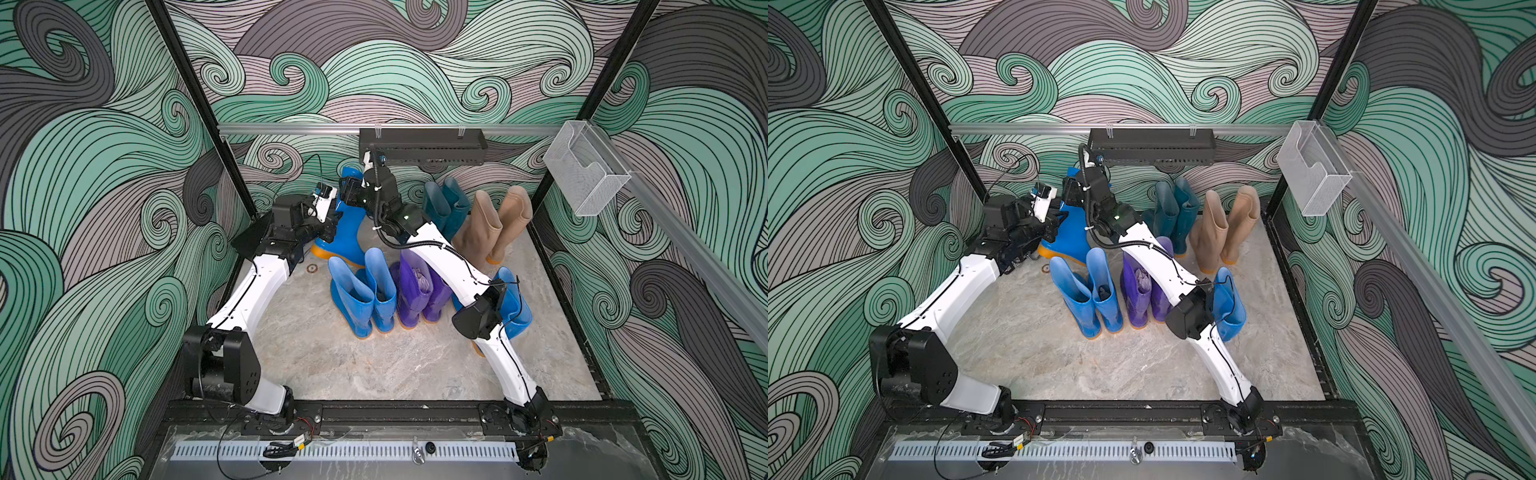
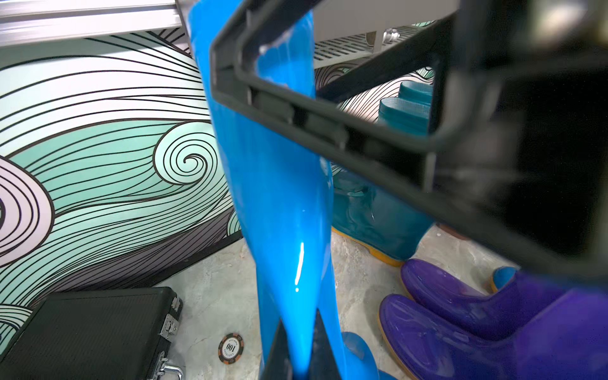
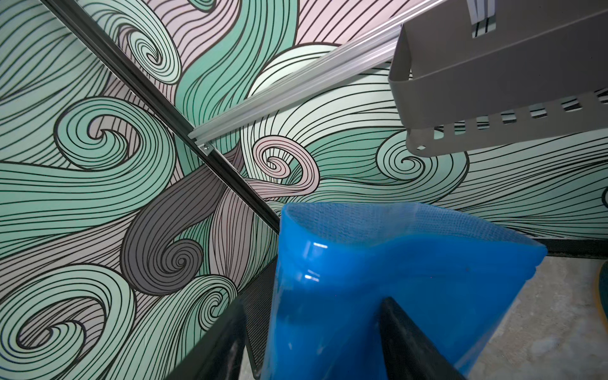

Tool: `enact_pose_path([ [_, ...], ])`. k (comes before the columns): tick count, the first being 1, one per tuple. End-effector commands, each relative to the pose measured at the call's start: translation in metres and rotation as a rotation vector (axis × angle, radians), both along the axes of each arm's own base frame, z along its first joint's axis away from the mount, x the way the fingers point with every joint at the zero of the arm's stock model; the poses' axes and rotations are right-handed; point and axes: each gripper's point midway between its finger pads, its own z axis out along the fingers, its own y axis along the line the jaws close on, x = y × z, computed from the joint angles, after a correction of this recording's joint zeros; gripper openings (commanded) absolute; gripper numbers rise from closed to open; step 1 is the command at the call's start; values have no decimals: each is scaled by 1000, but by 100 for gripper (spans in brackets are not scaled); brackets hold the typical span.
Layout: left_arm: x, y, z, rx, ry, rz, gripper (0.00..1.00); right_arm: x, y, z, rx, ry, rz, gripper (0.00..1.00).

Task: Match and arrange rain boots in pairs
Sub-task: Place the rain boot at the center of the board.

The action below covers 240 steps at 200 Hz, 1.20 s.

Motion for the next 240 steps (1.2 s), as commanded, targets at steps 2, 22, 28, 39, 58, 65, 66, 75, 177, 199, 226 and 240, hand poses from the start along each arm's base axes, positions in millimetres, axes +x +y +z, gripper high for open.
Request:
enact_pose_path([
  [2, -11, -9, 48, 1, -161, -55, 0, -1, 8, -7, -14, -1, 20, 36],
  [22, -10, -8, 47, 2, -158, -51, 0, -2, 12, -7, -12, -8, 48, 9],
  [28, -10, -8, 47, 3, -158, -48, 0, -2, 14, -6, -7, -12, 57, 2],
  [39, -9, -5, 44, 6, -154, -31, 0, -3, 18, -4, 5, -21, 84, 0],
  [58, -6, 0, 37, 20, -147, 2, 0, -5, 16, 4, 31, -18, 98, 54],
  [65, -12, 1, 47, 29, -183, 0, 0, -5, 11, 5, 28, -11, 78, 60],
  [66, -12, 1, 48, 30, -185, 0, 0, -5, 10, 6, 28, -11, 74, 61],
  [75, -13, 2, 47, 46, -192, 6, 0, -5, 4, 9, 27, -4, 58, 71],
  [177, -24, -12, 37, 122, -214, -33, 0, 4, -2, -31, -79, 53, 17, 98],
  [199, -25, -10, 39, 129, -228, -24, 0, 2, -1, -41, -115, 69, 33, 79],
  [226, -21, -5, 35, 137, -213, 7, 0, 0, 5, -33, -73, 21, 68, 8],
  [240, -16, 1, 29, 128, -189, 52, 0, -2, 12, -29, -64, -5, 104, 0],
])
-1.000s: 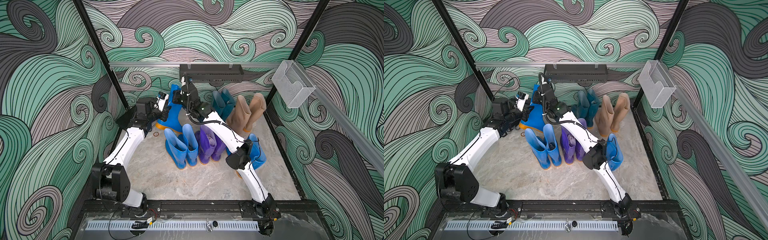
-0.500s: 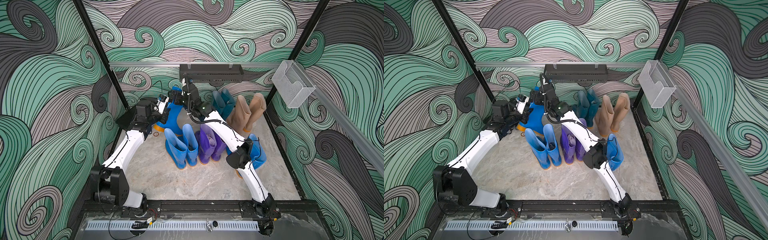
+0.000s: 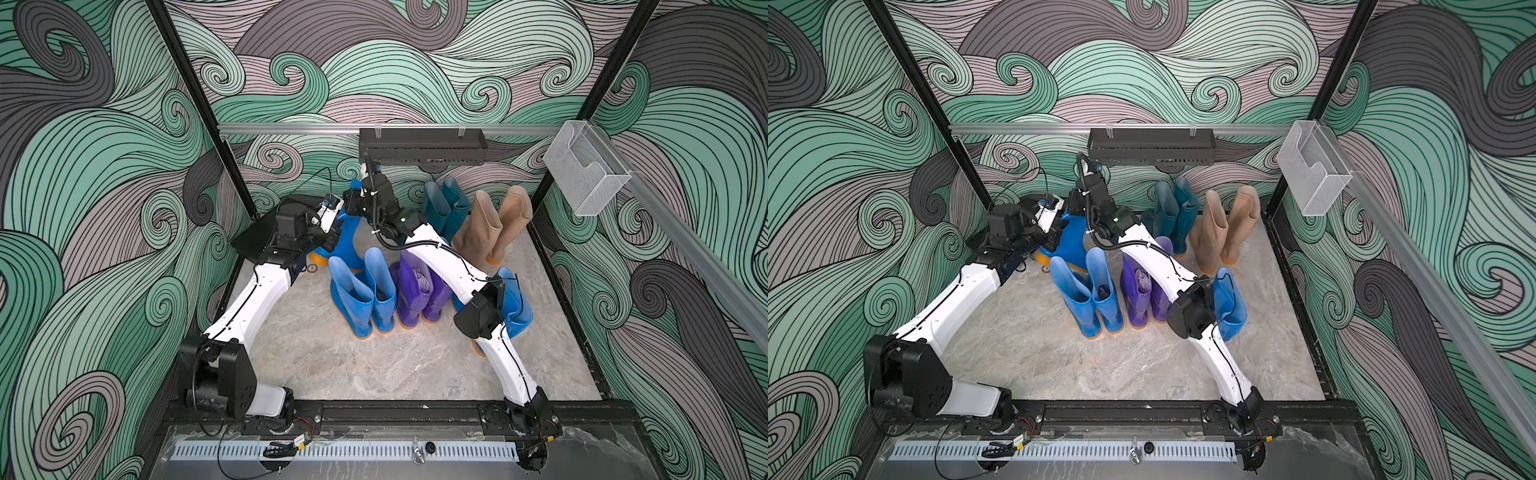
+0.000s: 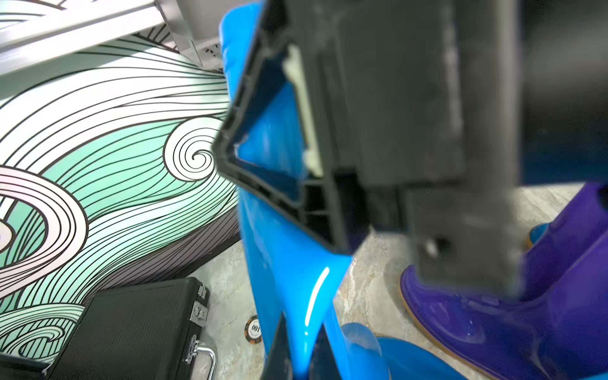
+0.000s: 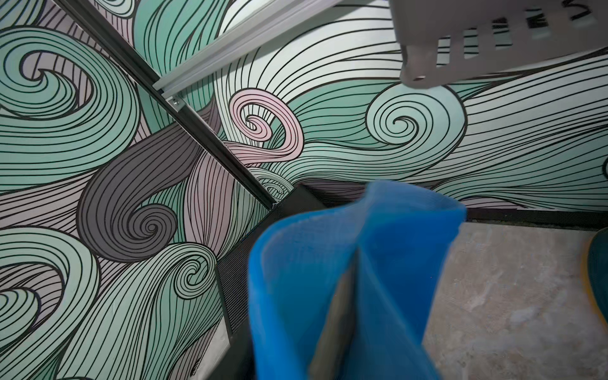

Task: Match and arrange rain boots in pairs
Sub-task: Place the rain boot at the center of the board.

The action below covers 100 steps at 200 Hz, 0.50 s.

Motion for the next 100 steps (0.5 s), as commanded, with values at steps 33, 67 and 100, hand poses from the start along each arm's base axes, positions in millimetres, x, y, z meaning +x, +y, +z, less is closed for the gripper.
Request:
enact_pose_path([
  [33, 9, 9, 32, -67, -93, 98, 53, -3, 25, 19, 75, -67, 119, 0],
  [67, 29, 27, 18, -187, -25, 212, 64, -1, 36, 17, 102, -90, 135, 0],
  [100, 35, 63, 28, -392, 43, 291, 67, 0, 46, 23, 100, -204, 200, 0],
])
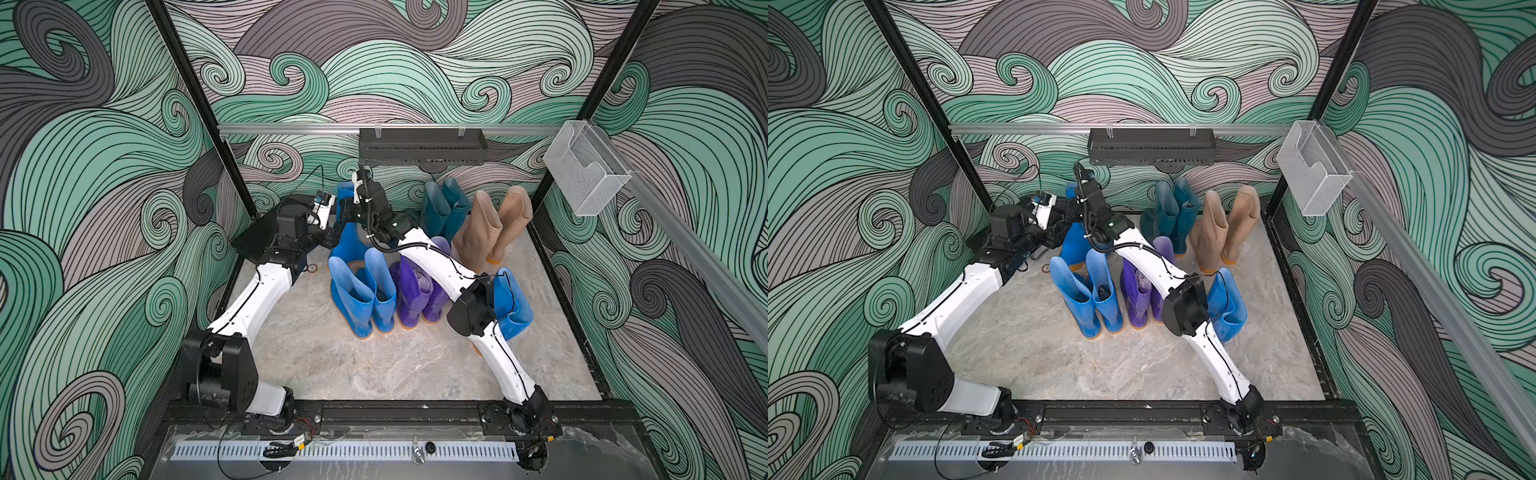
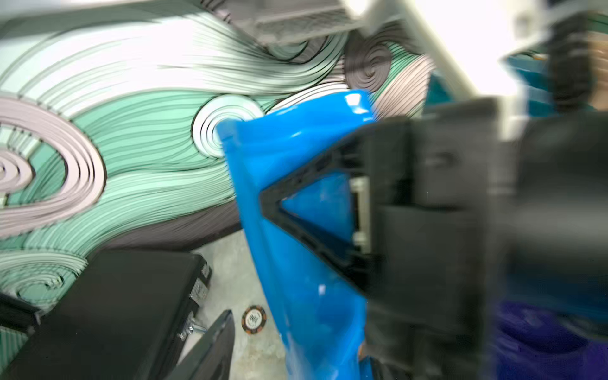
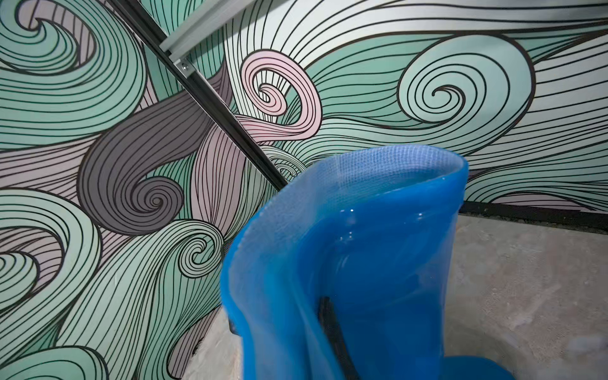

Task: Match and arrange rain boots in pairs
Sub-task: Place the rain boot at the center of the board.

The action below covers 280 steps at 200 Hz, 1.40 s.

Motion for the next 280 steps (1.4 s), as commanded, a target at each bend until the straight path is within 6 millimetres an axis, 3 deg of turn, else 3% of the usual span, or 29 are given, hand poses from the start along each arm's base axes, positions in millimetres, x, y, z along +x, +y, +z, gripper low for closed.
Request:
enact_pose_path([
  [1, 11, 31, 37, -203, -41, 100, 67, -10, 17, 57, 109, -187, 89, 0],
  [25, 7, 61, 36, -321, 32, 196, 68, -9, 28, 65, 130, -299, 147, 0],
  [46, 5, 74, 30, -374, 91, 255, 68, -12, 39, 68, 123, -394, 211, 0],
  [94, 1, 101, 16, -490, 174, 372, 71, -19, 53, 41, -24, -548, 349, 0],
  [110, 0, 99, 13, -494, 188, 357, 72, -19, 53, 34, -48, -574, 377, 0],
  [141, -3, 95, 4, -488, 213, 340, 72, -23, 44, 44, -66, -616, 411, 0],
  [200, 3, 82, -4, -529, 242, 267, 72, 5, 9, 21, -82, -543, 444, 0],
  [280, 9, 76, -25, -545, 305, 243, 73, 8, -4, -2, -158, -552, 480, 0],
])
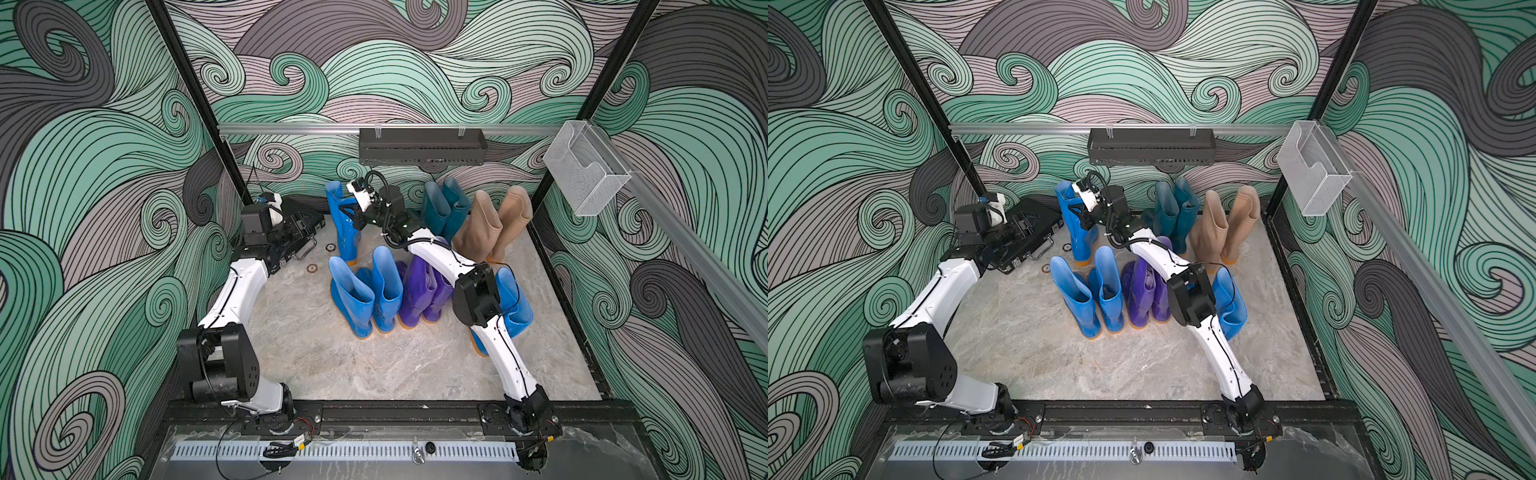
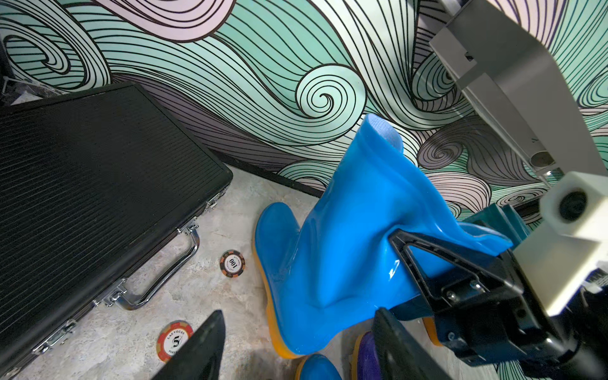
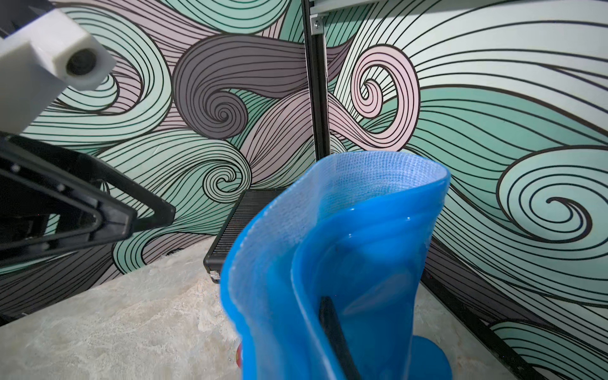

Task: Match and arrange rain boots in pairs
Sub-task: Place the rain boot at the center of the board.

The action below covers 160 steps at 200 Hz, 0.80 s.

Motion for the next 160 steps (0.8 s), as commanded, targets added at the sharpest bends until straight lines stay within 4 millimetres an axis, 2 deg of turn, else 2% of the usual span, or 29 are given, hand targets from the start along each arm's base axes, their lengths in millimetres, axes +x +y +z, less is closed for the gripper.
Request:
enact_pose_path([
  [1, 5, -6, -7, -31, 16, -33, 73, -7, -4, 33, 21, -116, 18, 0],
  [21, 12, -10, -8, -60, 37, -48, 74, -3, -4, 31, 9, -139, -15, 0],
  [49, 13, -19, -13, -77, 87, -92, 75, 2, -4, 10, 2, -82, -17, 1],
  [52, 13, -19, -14, -77, 91, -94, 75, 1, -4, 8, 1, -77, -15, 8],
  [58, 13, -19, -15, -75, 95, -95, 75, 0, -4, 4, 0, -65, -15, 32],
  [61, 12, -19, -15, -73, 97, -96, 75, 0, -5, 4, 2, -61, -20, 40],
  [73, 11, -18, -15, -63, 97, -95, 75, -2, -8, 3, 0, -55, -45, 51],
  [93, 7, -17, -12, -49, 95, -92, 76, 1, -21, 18, 6, -46, -132, 69],
  [100, 6, -16, -10, -45, 92, -86, 76, -1, -25, 26, 13, -46, -151, 81],
  [115, 4, -17, -5, -35, 82, -87, 76, -5, -34, 44, 18, -56, -179, 98],
  [138, 0, -18, 2, -35, 70, -89, 76, -13, -46, 74, 12, -49, -219, 99],
  [160, -4, -21, 9, -40, 58, -96, 76, -31, -55, 109, 5, -69, -232, 99],
])
